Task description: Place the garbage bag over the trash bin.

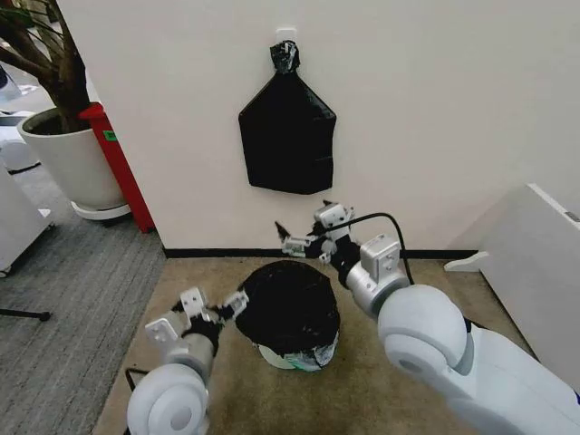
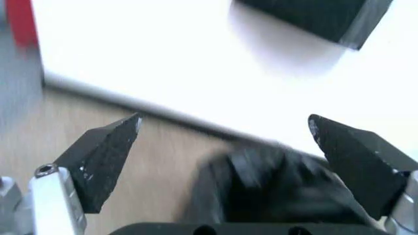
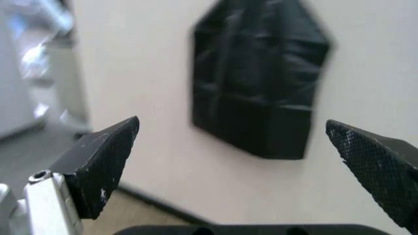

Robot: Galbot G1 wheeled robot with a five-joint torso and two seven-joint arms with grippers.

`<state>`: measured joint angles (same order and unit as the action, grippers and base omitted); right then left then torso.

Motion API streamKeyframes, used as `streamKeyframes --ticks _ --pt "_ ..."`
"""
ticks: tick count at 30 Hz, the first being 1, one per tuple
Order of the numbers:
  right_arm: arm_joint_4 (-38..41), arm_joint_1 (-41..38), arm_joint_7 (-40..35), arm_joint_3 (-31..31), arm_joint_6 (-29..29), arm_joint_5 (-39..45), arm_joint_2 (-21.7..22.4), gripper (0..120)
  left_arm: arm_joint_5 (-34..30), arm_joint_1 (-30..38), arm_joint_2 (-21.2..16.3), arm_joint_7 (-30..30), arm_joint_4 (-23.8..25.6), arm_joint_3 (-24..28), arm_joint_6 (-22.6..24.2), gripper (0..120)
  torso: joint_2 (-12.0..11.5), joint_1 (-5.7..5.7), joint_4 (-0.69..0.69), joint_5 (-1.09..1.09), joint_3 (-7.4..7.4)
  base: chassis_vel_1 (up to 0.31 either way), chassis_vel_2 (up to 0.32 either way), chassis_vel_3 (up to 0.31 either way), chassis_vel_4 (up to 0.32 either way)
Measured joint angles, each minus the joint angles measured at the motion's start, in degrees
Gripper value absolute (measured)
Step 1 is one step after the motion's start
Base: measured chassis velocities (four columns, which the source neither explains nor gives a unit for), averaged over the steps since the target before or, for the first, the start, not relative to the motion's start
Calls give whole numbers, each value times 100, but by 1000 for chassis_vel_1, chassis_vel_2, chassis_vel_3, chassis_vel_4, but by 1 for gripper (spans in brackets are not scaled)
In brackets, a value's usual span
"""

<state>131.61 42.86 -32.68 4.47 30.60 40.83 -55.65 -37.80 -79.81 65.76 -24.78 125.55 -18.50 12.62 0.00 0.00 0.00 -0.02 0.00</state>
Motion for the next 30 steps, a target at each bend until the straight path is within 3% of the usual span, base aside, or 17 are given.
streamKeyframes --ticks 2,4,5,7,15,21,30 --pt "-101 77 -21 -102 -144 -28 -41 100 184 49 -76 189 -179 -20 -208 100 0 0 -1 0 0 0 0 0 0" --pt "-414 293 -33 -340 -557 -227 -158 100 512 185 -264 565 -633 -55 -735 100 -1 0 0 2 1 0 0 0 0" --pt "-811 563 -14 -628 -1050 -497 -311 100 690 317 -403 779 -1029 -59 -1278 100 -1 0 0 1 1 0 0 0 0" --pt "-1183 868 7 -913 -1470 -645 -477 100 784 411 -495 984 -1316 -57 -1712 99 0 1 0 2 1 0 0 0 0" --pt "-1900 2029 964 -1684 -2521 -1404 -970 100 697 642 -534 1321 -1833 70 -2423 100 -1 0 -1 1 0 0 0 0 0" --pt "-2236 2542 1795 -2018 -3236 -2113 -1305 100 480 753 -525 1316 -1896 94 -2534 99 0 0 0 3 0 0 0 0 0" --pt "-2439 2708 1927 -2176 -3502 -2356 -1464 100 422 691 -494 1296 -1857 23 -2519 99 0 0 0 2 0 0 0 0 0"
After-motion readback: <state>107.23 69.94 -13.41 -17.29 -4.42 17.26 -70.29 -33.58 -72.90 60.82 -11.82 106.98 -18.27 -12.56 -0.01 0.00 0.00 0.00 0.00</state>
